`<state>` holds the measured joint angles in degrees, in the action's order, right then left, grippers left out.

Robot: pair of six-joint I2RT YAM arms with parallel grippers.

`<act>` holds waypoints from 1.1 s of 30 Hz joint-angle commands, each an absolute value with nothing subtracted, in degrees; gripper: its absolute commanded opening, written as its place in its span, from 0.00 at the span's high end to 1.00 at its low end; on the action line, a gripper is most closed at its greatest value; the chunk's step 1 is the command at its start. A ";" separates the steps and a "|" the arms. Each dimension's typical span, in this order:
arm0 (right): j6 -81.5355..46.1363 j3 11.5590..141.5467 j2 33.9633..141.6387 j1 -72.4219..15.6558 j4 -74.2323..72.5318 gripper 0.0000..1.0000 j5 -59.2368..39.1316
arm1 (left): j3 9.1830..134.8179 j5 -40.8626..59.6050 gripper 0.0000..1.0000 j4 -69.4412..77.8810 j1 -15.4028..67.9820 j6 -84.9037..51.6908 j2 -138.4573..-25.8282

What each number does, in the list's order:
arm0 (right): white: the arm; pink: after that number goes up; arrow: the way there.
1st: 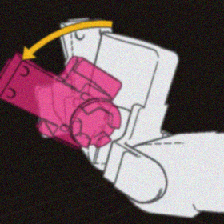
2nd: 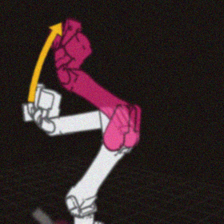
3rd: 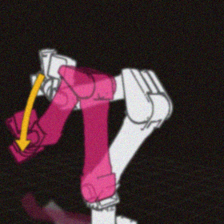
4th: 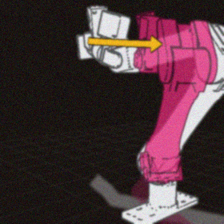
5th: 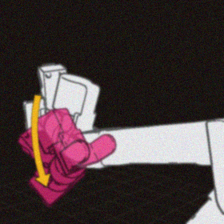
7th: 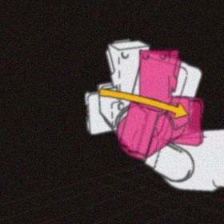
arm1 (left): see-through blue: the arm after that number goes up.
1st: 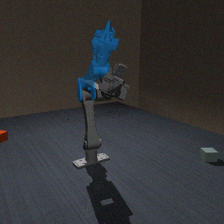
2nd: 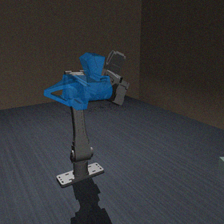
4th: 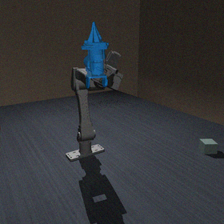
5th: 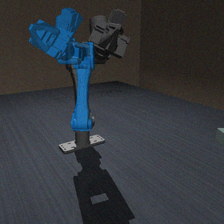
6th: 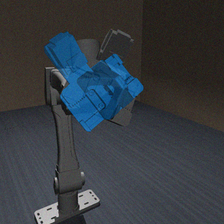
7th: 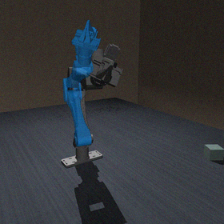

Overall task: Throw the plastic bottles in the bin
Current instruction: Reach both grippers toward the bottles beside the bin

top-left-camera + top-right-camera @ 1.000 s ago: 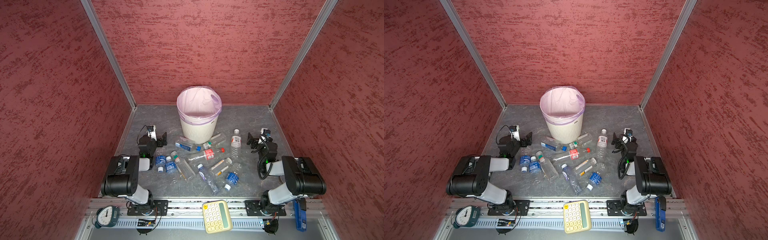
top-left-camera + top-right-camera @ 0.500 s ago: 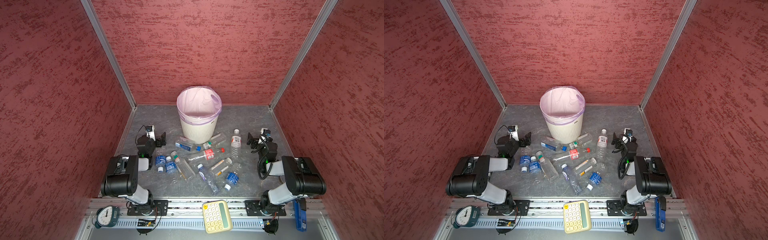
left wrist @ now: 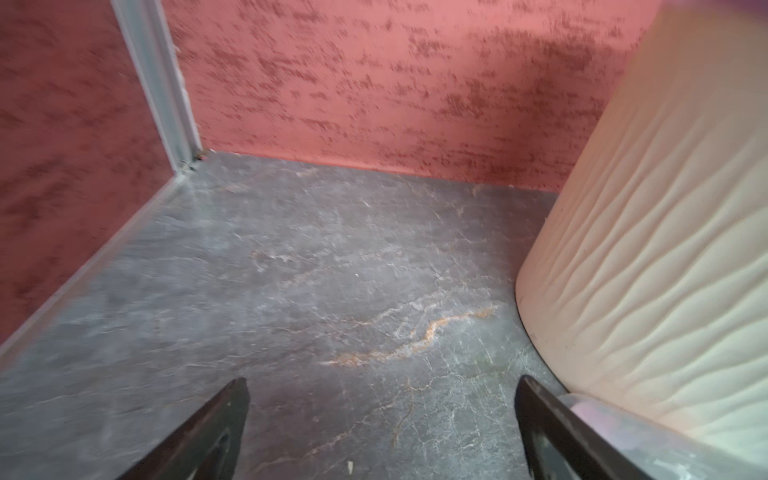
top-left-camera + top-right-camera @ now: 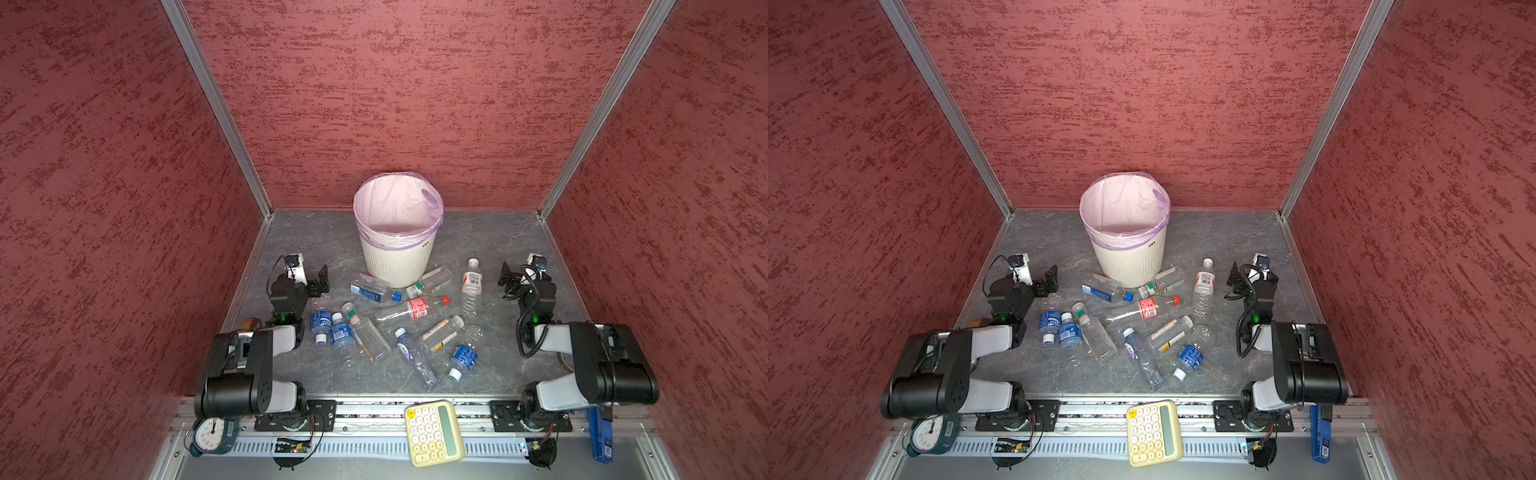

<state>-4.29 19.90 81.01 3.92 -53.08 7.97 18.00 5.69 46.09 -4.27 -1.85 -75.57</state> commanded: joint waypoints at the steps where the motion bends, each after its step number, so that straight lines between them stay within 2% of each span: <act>1: -8.21 23.76 74.31 3.52 -42.93 0.01 17.27 | 18.85 -4.18 0.01 39.22 -1.03 -3.14 -68.15; 4: -12.70 26.25 68.85 3.31 -34.93 0.01 20.28 | 19.65 -11.00 0.01 34.86 2.83 -4.17 -63.51; 7: -23.22 33.61 67.69 3.07 -18.04 0.01 25.67 | 23.28 -16.65 0.01 24.79 5.47 -8.18 -59.94; 9: -31.13 40.06 68.49 2.99 -4.72 0.01 27.51 | 25.70 -17.77 0.01 18.80 6.52 -10.62 -57.82; 11: -33.66 43.91 67.85 2.32 3.69 0.01 25.56 | 28.33 -16.84 0.01 12.87 7.63 -13.57 -55.46; 15: -32.87 42.25 62.44 -1.29 5.83 0.01 21.31 | 34.36 -12.00 0.01 1.13 9.52 -19.28 -54.23; 23: -33.12 45.93 59.15 -17.55 21.95 0.01 24.74 | 39.70 -8.71 0.00 -9.72 23.20 -14.69 -52.83; 28: -33.24 46.25 57.12 -22.03 28.49 0.01 21.02 | 41.90 -2.29 0.11 -13.92 27.69 -13.65 -55.09; 33: -33.99 45.18 54.91 -24.50 31.16 0.03 18.75 | 43.54 0.17 0.17 -13.59 33.73 -8.92 -60.47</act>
<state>-31.99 44.53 55.79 -23.57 26.98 20.78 42.19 -2.79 -11.94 31.40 -12.67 -58.17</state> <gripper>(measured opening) 0.976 0.835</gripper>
